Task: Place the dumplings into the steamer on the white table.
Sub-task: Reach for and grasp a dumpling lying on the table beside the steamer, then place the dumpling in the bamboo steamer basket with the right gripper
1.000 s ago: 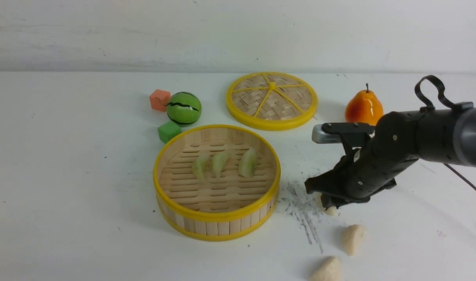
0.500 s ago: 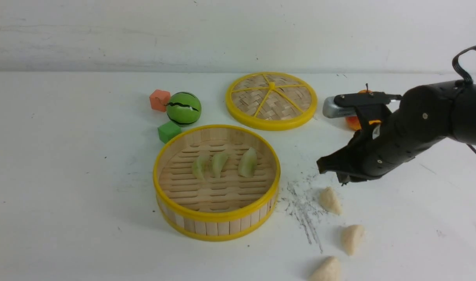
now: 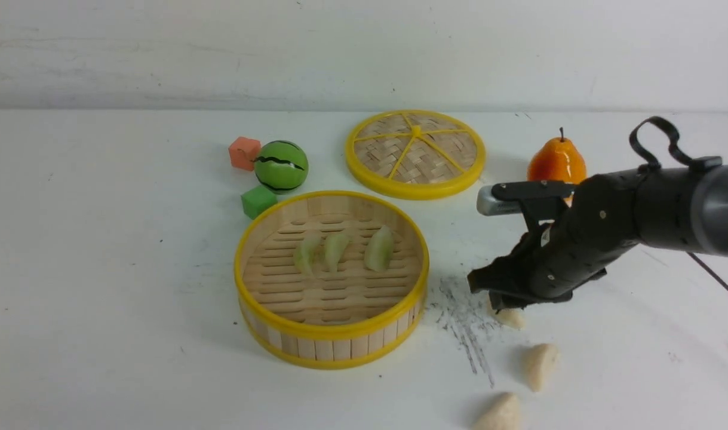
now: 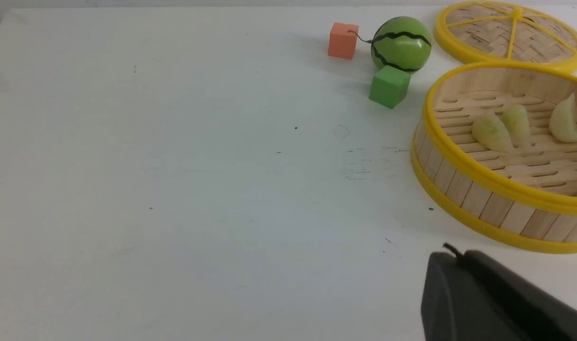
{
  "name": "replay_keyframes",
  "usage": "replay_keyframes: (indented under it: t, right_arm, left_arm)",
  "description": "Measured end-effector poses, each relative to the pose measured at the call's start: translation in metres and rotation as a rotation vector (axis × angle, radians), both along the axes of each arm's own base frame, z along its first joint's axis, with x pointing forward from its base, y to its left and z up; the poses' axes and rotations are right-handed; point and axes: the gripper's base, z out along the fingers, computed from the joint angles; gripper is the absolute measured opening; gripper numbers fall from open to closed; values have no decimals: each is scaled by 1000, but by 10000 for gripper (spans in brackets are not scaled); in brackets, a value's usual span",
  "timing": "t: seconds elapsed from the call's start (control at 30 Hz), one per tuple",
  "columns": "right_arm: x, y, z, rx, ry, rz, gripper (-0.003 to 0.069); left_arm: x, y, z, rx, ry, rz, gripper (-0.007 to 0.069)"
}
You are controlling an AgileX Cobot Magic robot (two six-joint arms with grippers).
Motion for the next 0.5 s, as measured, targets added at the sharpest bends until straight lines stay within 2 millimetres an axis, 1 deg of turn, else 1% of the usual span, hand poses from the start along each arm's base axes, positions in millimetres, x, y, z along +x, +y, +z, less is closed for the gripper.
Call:
replay_keyframes:
  t: [0.1,0.17,0.27,0.33,0.43,0.5]
  right_arm:
    - [0,0,-3,4,6,-5,233]
    - [0,0,-2,3,11,-4,231]
    - [-3,0,6,0,11,8,230]
    - [-6,-1,22,5,-25,23,230]
    - [-12,-2,55,47,-104,16,230]
    - [-15,3,77,102,-149,7,230]
  left_arm:
    - [0,0,-1,0,-2,-4,1]
    - [0,-1,0,0,-5,-5,3]
    - [0,-1,0,0,-6,-6,3]
    - [0,-1,0,0,-6,-6,4]
    - [0,-1,0,-2,-10,-8,6]
    - [0,-1,0,-3,-14,-11,6]
